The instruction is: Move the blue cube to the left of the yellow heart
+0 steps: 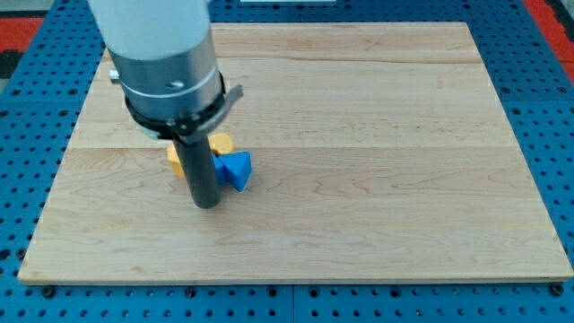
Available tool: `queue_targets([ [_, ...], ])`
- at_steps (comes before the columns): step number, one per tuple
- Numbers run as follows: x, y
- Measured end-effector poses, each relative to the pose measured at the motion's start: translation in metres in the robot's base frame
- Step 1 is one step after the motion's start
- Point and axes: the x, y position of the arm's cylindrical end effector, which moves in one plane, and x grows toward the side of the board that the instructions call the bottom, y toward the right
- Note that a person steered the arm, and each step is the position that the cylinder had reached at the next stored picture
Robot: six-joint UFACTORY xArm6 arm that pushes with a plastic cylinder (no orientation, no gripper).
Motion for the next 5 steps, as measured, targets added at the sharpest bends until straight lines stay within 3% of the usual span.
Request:
queue_targets([
  [1,-0.032,-0.008],
  [5,-0.048,-0.006],
])
